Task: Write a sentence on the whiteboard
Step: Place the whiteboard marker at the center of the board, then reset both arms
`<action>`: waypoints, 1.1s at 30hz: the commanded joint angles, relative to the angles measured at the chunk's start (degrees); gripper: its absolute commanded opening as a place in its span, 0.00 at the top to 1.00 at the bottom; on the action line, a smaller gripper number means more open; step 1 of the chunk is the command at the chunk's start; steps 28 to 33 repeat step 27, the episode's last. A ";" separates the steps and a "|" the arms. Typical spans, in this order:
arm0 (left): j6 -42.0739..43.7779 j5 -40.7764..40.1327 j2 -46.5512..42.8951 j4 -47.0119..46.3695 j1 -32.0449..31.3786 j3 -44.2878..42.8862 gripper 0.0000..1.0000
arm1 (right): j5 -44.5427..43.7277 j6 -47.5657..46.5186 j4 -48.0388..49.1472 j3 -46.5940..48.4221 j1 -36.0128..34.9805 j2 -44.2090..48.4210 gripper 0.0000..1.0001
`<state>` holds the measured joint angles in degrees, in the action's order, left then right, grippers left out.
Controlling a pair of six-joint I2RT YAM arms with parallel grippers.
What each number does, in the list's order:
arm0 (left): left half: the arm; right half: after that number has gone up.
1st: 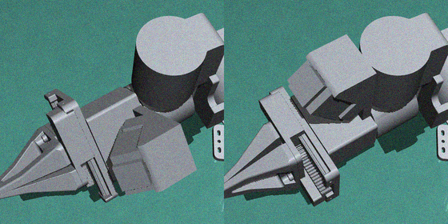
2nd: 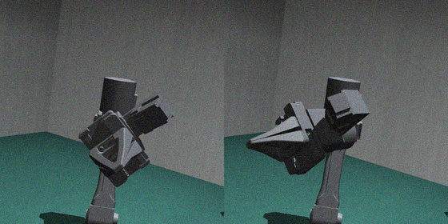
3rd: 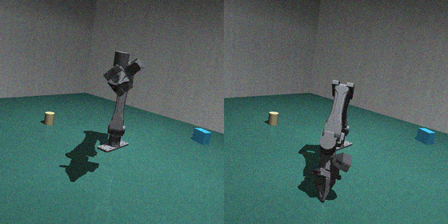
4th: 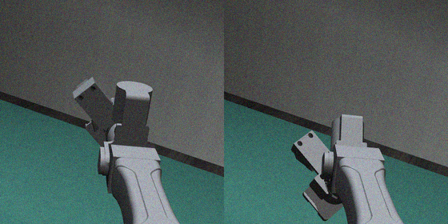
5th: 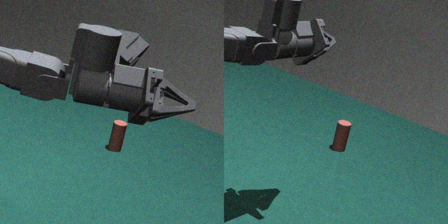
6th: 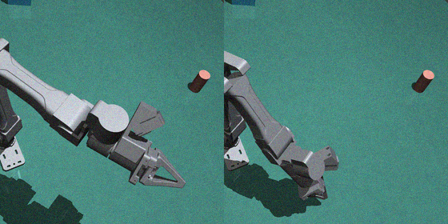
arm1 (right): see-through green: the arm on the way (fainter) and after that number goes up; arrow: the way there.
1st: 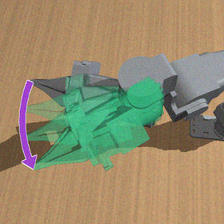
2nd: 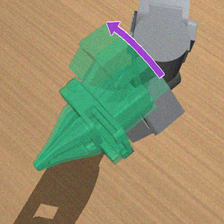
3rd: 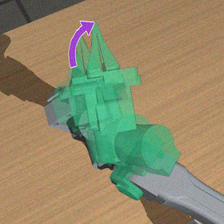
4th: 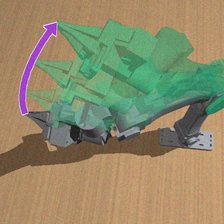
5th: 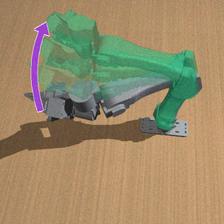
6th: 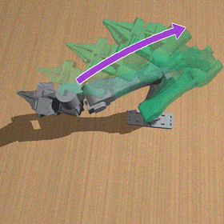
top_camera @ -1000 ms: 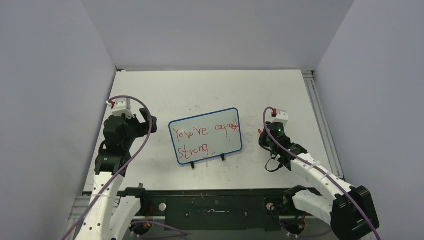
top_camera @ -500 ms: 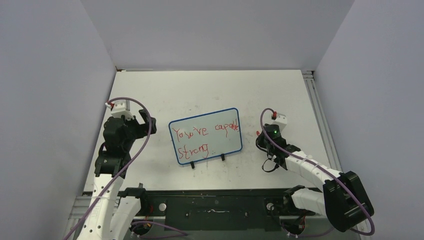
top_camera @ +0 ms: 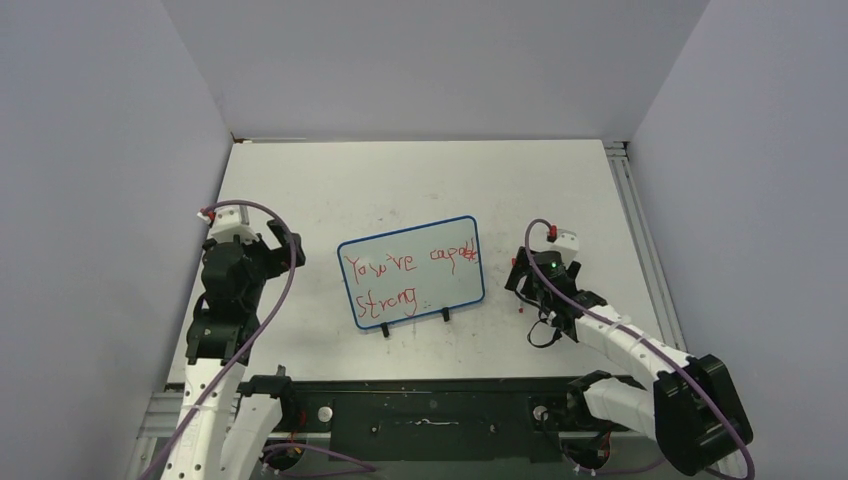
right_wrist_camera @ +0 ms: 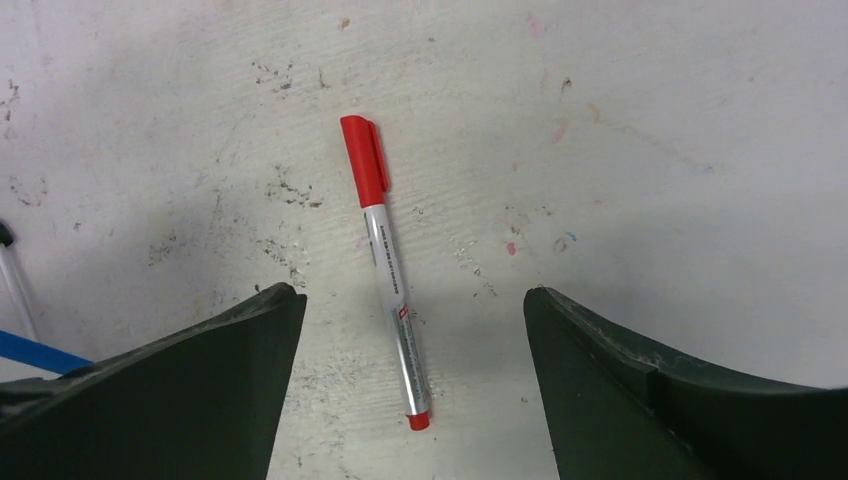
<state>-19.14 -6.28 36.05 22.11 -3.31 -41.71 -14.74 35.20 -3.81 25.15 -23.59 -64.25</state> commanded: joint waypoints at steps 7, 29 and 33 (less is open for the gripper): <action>-1.46 -7.15 -5.05 1.66 0.15 -2.02 0.04 | -3.52 -14.80 -5.61 7.63 0.29 19.44 0.03; 0.67 -6.22 -9.59 -0.33 0.15 -0.28 0.04 | -7.08 -15.39 -3.77 4.83 0.30 33.33 0.01; 0.67 -6.22 -9.59 -0.33 0.15 -0.28 0.04 | -7.08 -15.39 -3.77 4.83 0.30 33.33 0.01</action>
